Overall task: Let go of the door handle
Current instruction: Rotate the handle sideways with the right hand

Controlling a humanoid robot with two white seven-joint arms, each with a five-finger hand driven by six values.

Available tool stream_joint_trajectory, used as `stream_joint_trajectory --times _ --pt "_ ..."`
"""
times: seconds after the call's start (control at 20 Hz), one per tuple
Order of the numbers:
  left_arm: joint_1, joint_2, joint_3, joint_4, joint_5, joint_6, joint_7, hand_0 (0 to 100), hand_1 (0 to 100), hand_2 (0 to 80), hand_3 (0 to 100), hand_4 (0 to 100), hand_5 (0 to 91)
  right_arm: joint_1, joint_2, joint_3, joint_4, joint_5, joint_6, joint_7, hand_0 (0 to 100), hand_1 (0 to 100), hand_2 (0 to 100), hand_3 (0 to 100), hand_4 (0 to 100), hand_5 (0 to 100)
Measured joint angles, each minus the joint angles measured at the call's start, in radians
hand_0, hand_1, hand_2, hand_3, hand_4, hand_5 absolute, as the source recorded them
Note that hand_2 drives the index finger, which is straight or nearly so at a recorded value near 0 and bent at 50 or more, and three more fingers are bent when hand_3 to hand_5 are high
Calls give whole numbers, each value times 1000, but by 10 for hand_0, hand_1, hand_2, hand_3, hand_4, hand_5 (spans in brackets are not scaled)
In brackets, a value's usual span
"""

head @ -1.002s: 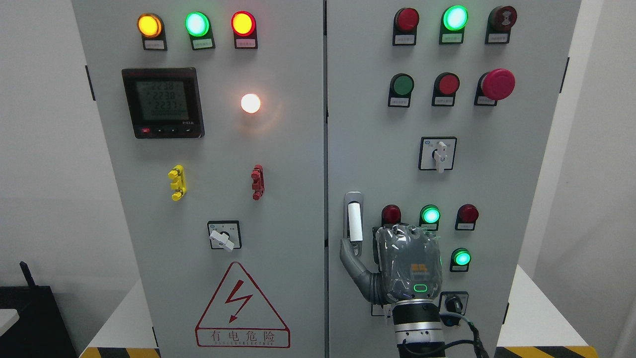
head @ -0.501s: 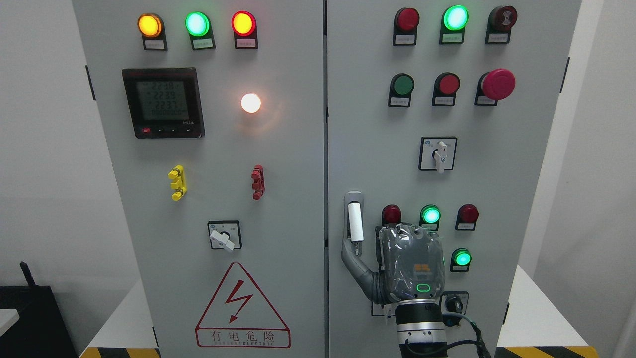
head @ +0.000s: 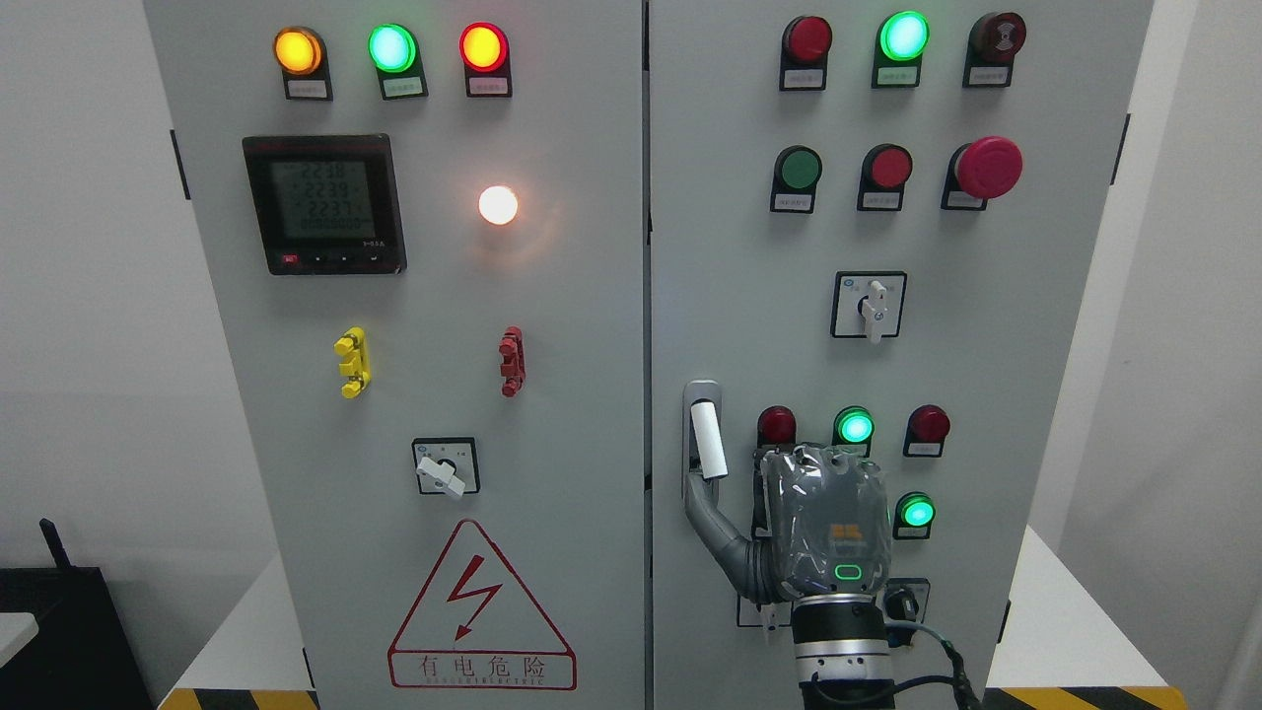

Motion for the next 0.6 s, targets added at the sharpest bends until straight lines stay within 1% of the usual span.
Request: stream_joint_trajectory --times 0.6 --pt "0 0 0 0 0 -1 0 120 389 0 0 0 0 1 -1 -13 -8 -1 -4 0 351 100 962 1000 938 972"
